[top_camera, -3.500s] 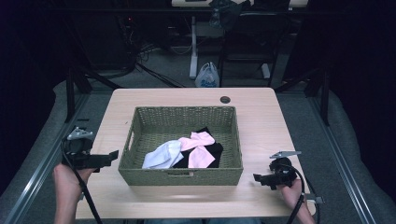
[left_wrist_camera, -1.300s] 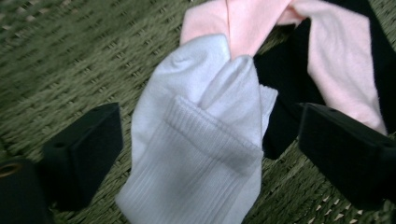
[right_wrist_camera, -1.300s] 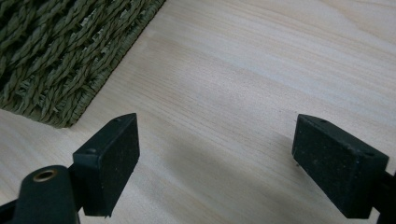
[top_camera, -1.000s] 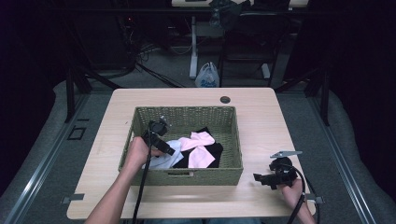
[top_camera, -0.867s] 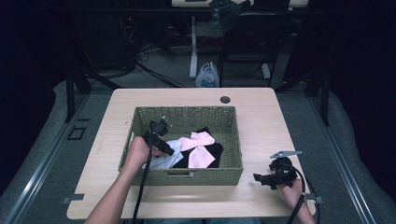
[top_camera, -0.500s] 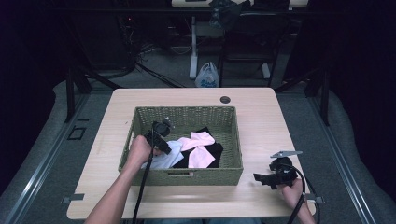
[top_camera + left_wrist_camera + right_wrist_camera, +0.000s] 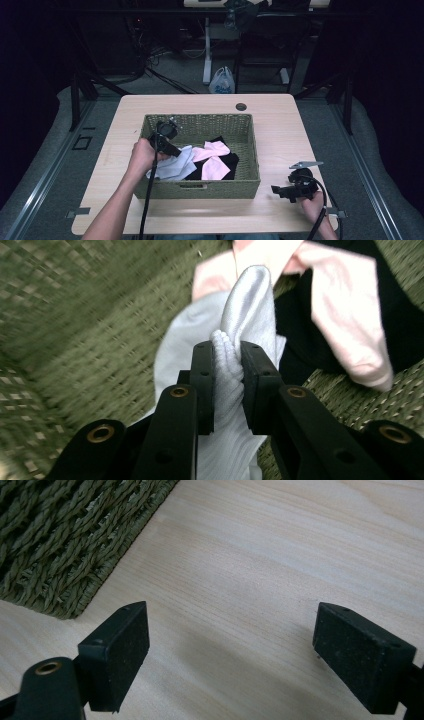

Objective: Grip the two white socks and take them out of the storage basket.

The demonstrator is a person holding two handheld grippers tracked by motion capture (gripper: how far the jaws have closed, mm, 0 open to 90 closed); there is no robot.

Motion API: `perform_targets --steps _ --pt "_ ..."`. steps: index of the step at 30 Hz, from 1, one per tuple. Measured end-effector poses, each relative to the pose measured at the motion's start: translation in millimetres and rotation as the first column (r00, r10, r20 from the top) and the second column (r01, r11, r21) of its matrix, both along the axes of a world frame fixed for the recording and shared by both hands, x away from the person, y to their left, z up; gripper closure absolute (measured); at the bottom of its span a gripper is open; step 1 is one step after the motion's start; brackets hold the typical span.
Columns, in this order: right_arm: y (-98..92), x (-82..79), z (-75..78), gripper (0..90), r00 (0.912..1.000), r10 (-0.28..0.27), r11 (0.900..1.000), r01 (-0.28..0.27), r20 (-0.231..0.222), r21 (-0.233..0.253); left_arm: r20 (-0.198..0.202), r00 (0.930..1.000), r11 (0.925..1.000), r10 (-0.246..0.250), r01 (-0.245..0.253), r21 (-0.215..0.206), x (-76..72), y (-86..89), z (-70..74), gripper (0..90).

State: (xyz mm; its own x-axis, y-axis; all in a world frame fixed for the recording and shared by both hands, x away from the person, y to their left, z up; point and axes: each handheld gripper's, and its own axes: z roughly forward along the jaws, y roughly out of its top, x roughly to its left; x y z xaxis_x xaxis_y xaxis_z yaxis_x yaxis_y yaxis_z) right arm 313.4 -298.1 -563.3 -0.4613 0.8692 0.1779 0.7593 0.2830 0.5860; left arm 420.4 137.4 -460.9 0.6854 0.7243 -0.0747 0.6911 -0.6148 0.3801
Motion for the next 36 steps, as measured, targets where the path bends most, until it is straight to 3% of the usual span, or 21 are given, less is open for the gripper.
perform_targets --steps 8,20,36 --pt "-0.8 -0.2 0.5 14.7 1.0000 0.000 1.000 0.000 -0.003 -0.002 0.051 0.9987 0.9997 -0.001 0.003 -0.023 -1.2 8.8 31.3 78.1" --pt "0.1 -0.1 -0.3 14.7 1.0000 0.002 1.000 -0.002 -0.001 0.005 0.092 0.9957 0.9987 0.003 0.002 -0.051 2.1 15.1 60.4 78.0" --pt "-0.1 -0.4 -0.5 14.7 1.0000 0.005 1.000 -0.005 -0.007 0.004 0.175 0.9837 0.9978 0.041 -0.031 -0.058 7.5 27.3 114.7 77.9"
